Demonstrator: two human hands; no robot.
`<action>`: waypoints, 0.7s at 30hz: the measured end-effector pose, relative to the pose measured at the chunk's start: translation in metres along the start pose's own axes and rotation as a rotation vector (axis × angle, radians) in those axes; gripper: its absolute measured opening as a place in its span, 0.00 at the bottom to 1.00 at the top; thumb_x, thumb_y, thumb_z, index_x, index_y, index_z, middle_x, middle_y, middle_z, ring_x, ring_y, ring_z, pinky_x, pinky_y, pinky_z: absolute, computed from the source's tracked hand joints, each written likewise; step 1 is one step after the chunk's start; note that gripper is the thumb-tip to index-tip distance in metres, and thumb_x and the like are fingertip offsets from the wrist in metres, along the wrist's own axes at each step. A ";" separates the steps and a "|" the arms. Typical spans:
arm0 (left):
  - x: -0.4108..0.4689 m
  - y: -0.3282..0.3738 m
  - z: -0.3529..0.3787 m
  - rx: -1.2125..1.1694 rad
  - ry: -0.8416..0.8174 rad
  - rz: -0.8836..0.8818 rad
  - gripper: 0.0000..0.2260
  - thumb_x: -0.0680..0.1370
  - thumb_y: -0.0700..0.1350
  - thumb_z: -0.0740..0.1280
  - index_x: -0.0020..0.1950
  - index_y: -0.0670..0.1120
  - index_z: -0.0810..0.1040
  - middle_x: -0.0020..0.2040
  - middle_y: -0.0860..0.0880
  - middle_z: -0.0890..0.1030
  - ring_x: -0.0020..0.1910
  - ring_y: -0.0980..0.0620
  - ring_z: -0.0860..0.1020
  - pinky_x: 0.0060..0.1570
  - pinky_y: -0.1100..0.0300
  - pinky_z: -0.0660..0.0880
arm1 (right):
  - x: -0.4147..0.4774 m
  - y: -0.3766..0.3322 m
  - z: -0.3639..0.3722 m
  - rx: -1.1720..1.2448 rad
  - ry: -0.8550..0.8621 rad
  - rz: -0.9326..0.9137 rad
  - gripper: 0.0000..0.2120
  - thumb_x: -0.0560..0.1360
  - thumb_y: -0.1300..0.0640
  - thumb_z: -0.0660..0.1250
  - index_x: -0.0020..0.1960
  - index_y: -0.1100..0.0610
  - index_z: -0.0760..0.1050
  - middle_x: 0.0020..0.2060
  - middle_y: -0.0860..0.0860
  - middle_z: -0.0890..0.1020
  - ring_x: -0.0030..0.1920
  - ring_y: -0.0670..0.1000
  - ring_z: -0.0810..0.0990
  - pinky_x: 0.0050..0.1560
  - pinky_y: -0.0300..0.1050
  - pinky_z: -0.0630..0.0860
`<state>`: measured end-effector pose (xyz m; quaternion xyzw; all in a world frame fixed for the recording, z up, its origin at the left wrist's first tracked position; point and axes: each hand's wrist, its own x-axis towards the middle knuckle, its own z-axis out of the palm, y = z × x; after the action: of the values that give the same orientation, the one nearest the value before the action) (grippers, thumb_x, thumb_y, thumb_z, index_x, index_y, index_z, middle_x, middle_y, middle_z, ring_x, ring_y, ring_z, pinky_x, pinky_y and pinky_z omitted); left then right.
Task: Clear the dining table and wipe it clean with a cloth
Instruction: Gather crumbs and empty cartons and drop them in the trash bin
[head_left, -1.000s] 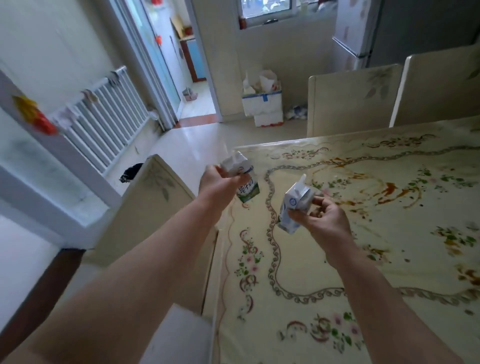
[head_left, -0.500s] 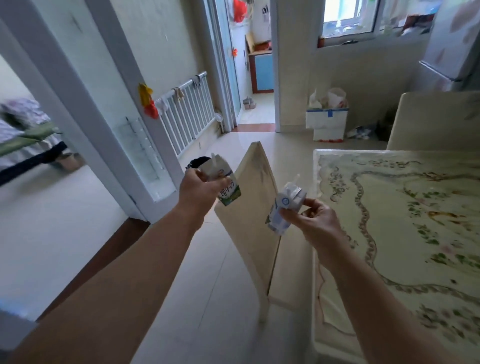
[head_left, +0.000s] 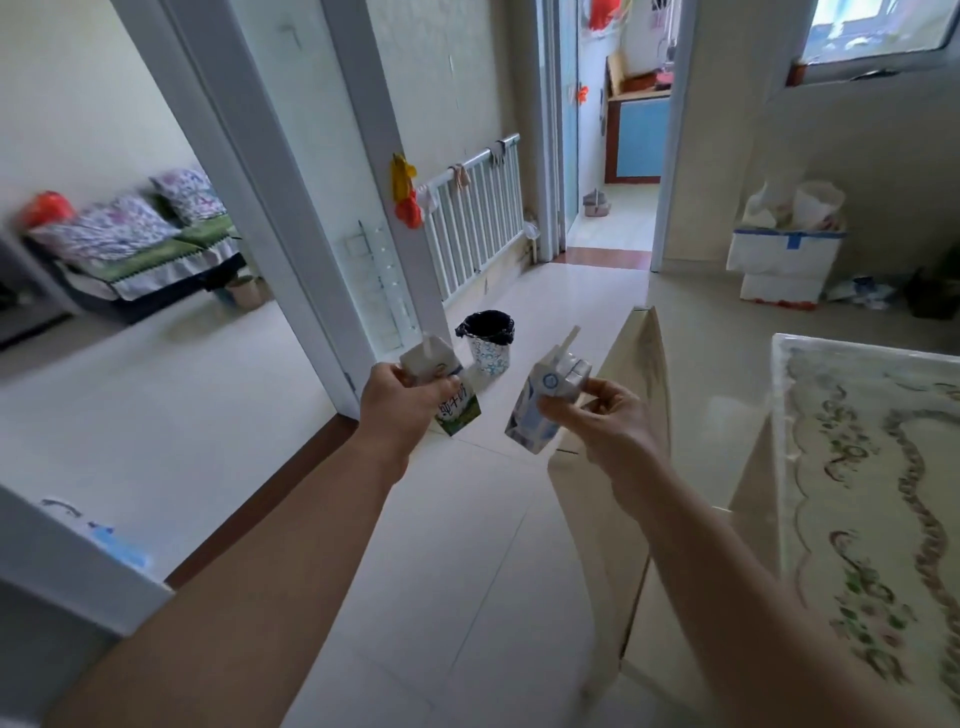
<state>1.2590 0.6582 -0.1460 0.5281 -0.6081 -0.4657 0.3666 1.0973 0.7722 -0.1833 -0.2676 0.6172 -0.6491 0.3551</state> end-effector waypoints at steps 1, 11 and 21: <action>0.014 0.001 -0.002 -0.005 0.012 -0.009 0.22 0.71 0.44 0.76 0.59 0.42 0.70 0.56 0.45 0.77 0.51 0.49 0.76 0.50 0.55 0.75 | 0.016 -0.001 0.009 -0.010 -0.009 0.011 0.19 0.67 0.58 0.77 0.56 0.59 0.77 0.28 0.48 0.68 0.18 0.40 0.63 0.20 0.32 0.61; 0.125 -0.014 -0.013 0.017 0.053 -0.052 0.25 0.70 0.44 0.77 0.60 0.41 0.70 0.56 0.45 0.77 0.54 0.47 0.77 0.56 0.52 0.77 | 0.122 -0.006 0.066 -0.107 -0.045 0.016 0.19 0.66 0.54 0.77 0.55 0.54 0.79 0.29 0.48 0.72 0.24 0.43 0.66 0.28 0.38 0.62; 0.291 -0.030 -0.010 0.027 -0.181 -0.023 0.22 0.71 0.41 0.76 0.60 0.39 0.70 0.50 0.47 0.75 0.43 0.53 0.73 0.38 0.60 0.70 | 0.249 0.011 0.138 -0.135 0.160 0.083 0.19 0.68 0.56 0.76 0.56 0.56 0.77 0.31 0.49 0.73 0.28 0.45 0.67 0.29 0.38 0.62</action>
<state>1.2270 0.3694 -0.1854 0.4955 -0.6390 -0.5075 0.2977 1.0563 0.4909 -0.2038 -0.2126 0.6965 -0.6101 0.3123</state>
